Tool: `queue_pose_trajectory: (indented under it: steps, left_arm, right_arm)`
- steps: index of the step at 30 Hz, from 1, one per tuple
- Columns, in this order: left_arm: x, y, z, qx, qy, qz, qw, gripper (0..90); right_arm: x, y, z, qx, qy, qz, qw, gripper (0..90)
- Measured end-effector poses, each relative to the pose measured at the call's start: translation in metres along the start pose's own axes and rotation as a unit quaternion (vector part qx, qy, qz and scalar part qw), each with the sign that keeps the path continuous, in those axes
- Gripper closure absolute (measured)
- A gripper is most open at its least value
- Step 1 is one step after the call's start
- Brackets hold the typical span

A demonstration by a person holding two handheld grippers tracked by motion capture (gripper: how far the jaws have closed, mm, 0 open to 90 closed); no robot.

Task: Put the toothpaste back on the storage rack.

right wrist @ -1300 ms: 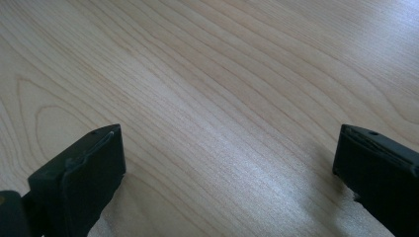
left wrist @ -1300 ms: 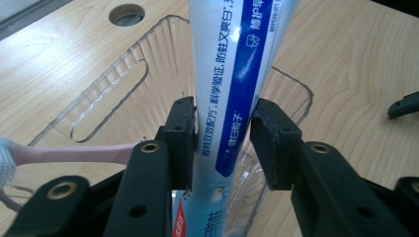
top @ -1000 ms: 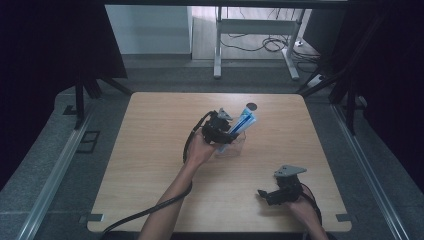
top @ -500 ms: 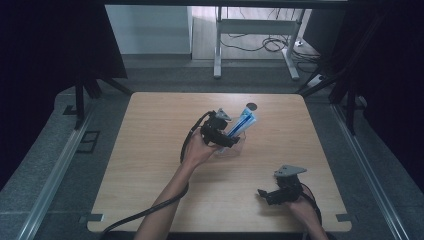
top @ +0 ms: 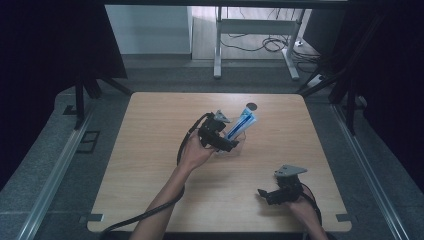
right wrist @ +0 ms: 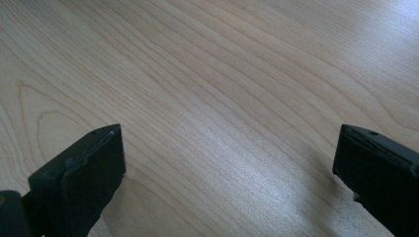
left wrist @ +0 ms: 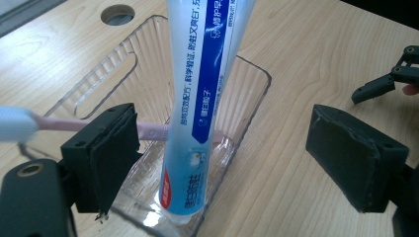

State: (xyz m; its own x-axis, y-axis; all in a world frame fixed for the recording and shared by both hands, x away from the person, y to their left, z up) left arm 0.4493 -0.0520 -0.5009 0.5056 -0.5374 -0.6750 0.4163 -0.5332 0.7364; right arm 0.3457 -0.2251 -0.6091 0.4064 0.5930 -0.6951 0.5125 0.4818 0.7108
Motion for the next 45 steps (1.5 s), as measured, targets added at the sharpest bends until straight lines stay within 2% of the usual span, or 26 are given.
queue_pose_trajectory:
  steps: [7,21,36,45]
  left_arm:
    - [-0.010,-0.007,-0.002,0.020,0.017,0.006,0.9996,12.8]
    - [-0.027,-0.032,-0.001,0.022,0.024,0.006,0.9995,12.8]
    - [-0.049,-0.069,-0.002,0.008,0.024,0.015,0.9996,12.8]
    - [-0.059,-0.097,-0.006,-0.016,0.027,0.021,0.9993,12.9]
  right_arm:
    - [0.000,0.001,0.000,0.001,-0.001,0.002,1.0000,0.0]
    - [0.001,0.000,-0.002,0.001,0.000,-0.001,1.0000,0.0]
    - [0.003,-0.001,-0.003,-0.002,0.000,-0.005,1.0000,0.0]
    - [0.004,-0.001,-0.004,-0.001,0.000,-0.005,1.0000,0.0]
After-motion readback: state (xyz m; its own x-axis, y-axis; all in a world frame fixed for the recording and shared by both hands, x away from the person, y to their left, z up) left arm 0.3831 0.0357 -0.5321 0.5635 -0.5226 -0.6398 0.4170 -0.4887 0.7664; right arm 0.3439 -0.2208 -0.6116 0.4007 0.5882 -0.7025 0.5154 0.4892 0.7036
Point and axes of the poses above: each handheld gripper's, and its own axes: x roughly forward along the jaws, y roughly out of its top, z roughly to its right, the point moved 10 cm from there along x, roughly forward along the jaws, and after that the axes turned 8 degrees about y, right-handed, at the moved point
